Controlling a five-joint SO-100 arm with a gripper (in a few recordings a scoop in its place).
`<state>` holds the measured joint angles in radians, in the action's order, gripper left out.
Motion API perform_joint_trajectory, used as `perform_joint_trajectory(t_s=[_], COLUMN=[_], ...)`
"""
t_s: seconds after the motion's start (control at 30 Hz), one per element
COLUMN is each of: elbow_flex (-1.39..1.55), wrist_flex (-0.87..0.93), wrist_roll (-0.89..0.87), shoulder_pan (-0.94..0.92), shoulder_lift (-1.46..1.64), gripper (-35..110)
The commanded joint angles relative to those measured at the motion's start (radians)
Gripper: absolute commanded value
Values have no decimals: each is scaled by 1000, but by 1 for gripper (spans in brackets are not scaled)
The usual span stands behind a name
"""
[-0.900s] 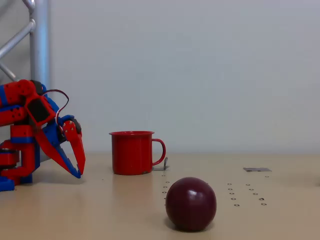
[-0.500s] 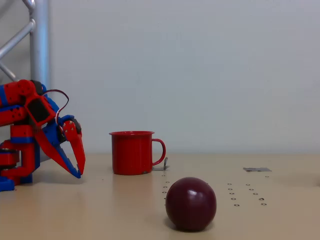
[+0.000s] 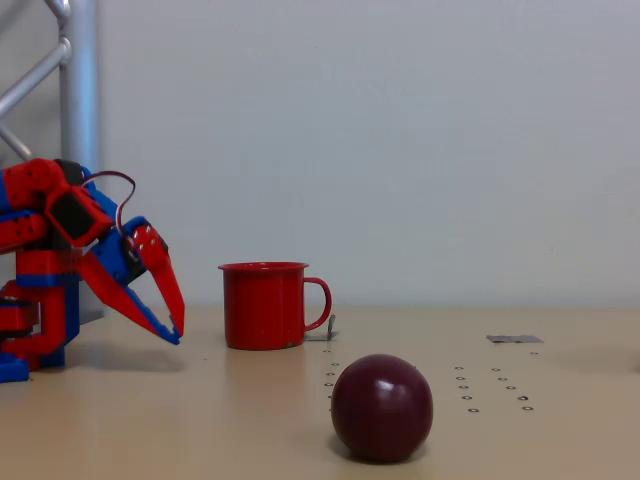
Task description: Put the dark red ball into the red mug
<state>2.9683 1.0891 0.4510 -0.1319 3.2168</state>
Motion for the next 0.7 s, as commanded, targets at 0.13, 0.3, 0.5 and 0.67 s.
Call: perform_joint_trajectory(t_s=[0.13, 0.3, 0.5, 0.67], elbow_flex=[-98, -235, -282, -330], wrist_flex=[-264, -377, -442, -449], wrist_roll=[172, 428, 569, 666], shoulder_pan=[-153, -262, -393, -472], shoulder_lift=[-164, -354, -407, -494], gripper=[-2, -2, 11, 24])
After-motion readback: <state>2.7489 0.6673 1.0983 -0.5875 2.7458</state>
